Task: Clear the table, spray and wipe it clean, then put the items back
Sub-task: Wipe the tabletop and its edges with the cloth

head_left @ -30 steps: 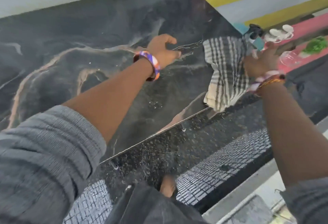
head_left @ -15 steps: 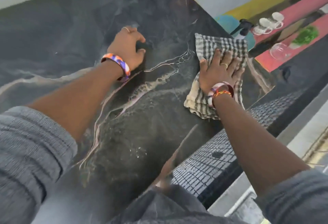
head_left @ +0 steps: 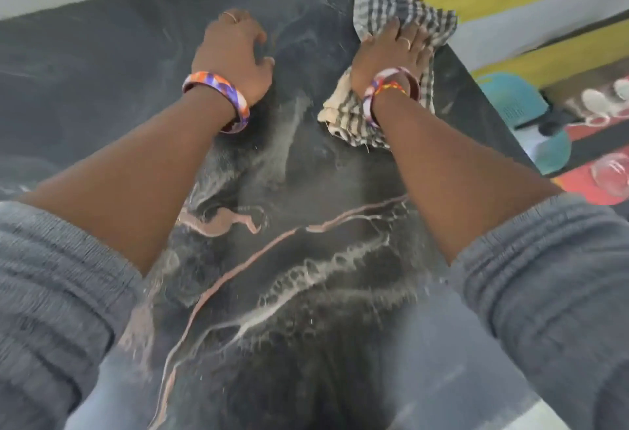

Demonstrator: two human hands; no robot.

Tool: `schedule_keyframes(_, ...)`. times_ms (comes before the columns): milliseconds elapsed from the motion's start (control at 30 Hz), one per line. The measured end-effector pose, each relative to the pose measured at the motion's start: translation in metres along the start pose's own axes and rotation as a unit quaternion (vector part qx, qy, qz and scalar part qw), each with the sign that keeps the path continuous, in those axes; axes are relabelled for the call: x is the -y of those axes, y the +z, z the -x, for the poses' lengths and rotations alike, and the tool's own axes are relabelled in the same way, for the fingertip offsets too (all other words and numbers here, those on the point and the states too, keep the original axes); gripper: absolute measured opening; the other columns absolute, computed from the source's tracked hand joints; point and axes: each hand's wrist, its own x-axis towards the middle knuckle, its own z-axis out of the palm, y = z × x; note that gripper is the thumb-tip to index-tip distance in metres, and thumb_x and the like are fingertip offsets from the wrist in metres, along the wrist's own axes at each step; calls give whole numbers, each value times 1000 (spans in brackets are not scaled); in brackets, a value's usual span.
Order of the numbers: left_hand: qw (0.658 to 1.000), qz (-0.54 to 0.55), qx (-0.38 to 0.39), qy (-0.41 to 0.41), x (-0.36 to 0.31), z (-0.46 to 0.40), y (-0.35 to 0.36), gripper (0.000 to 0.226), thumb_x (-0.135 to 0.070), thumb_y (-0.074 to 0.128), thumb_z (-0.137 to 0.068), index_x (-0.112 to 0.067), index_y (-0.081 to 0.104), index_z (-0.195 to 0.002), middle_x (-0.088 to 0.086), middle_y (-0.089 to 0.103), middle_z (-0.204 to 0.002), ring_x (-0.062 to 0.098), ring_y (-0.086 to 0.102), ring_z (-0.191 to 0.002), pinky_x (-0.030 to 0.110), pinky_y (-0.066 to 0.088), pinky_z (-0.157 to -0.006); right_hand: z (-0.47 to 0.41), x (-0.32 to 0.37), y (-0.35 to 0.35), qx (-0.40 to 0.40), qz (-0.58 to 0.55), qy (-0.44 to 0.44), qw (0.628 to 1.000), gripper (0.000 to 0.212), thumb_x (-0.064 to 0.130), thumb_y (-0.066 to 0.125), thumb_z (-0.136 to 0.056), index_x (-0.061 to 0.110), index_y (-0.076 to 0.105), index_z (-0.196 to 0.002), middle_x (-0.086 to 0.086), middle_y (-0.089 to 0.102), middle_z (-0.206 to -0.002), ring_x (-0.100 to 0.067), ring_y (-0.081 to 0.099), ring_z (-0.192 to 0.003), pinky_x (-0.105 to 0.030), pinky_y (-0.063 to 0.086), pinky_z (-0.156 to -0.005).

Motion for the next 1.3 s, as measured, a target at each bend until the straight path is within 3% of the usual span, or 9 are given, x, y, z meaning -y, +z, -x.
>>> schedule_keyframes(133, 999, -12, -17, -29, 22, -21, -5, 38, -23, 53, -88, -8, 54, -124, 13, 41, -143, 28, 35, -136, 35, 30, -111, -52, 54, 9, 28, -1, -95, 995, 56, 29, 22, -99, 10, 6, -149, -16, 4, -158, -30, 1, -147, -42, 1, -120)
schedule_keyframes(267, 997, -37, -38, -49, 38, -28, -12, 38, -22, 52, -90, -9, 53, -125, 12, 37, -148, 28, 32, -138, 37, 27, -114, -66, 95, 16, 42, 12, -245, 969, 52, 27, 26, -99, 14, 14, -148, -12, 16, -157, -29, 15, -145, -41, 12, -120)
schedule_keyframes(533, 991, -46, -64, -111, 63, 4, -41, 36, -15, 51, -89, -6, 55, -124, 14, 41, -146, 30, 37, -135, 39, 31, -112, -15, 113, 13, 148, 61, -506, 847, 50, 34, 28, -101, 23, 16, -149, -3, 12, -159, -21, 10, -147, -35, 7, -119)
schedule_keyframes(633, 993, -41, -52, -101, 62, 22, -48, 36, -13, 51, -87, -8, 56, -123, 14, 42, -144, 31, 38, -135, 40, 32, -111, 12, 98, 12, 161, 87, -556, 811, 50, 38, 26, -100, 26, 18, -148, 0, 14, -158, -19, 8, -147, -43, 1, -120)
schedule_keyframes(733, 996, -48, -26, -70, 58, 42, -50, 35, -16, 51, -87, -8, 57, -120, 16, 46, -141, 32, 40, -133, 42, 35, -109, 35, 67, 6, 140, 120, -546, 817, 48, 44, 23, -99, 37, 18, -146, 10, 13, -158, -15, 6, -147, -61, -11, -110)
schedule_keyframes(800, 998, -45, -12, -50, 53, 60, -51, 35, -16, 52, -87, -8, 58, -120, 16, 47, -141, 33, 40, -132, 42, 36, -108, 55, 42, 0, 144, 124, -523, 831, 47, 46, 23, -98, 43, 16, -145, 15, 10, -157, -13, 4, -147, -67, -11, -106)
schedule_keyframes(967, 999, -23, 26, 19, 37, 110, -51, 37, -18, 55, -86, -6, 57, -122, 17, 45, -142, 33, 40, -133, 41, 36, -109, 111, -18, -10, 159, 88, -454, 872, 47, 41, 29, -99, 43, 15, -145, 15, 9, -157, -15, 1, -147, -65, -4, -110)
schedule_keyframes(1300, 995, -11, 57, 80, 42, 217, -57, 35, -14, 53, -86, -5, 57, -119, 17, 52, -133, 34, 47, -124, 37, 40, -101, 242, -78, -8, 119, 60, -371, 919, 47, 39, 27, -99, 36, 20, -146, 7, 14, -158, -19, 4, -147, -54, -10, -113)
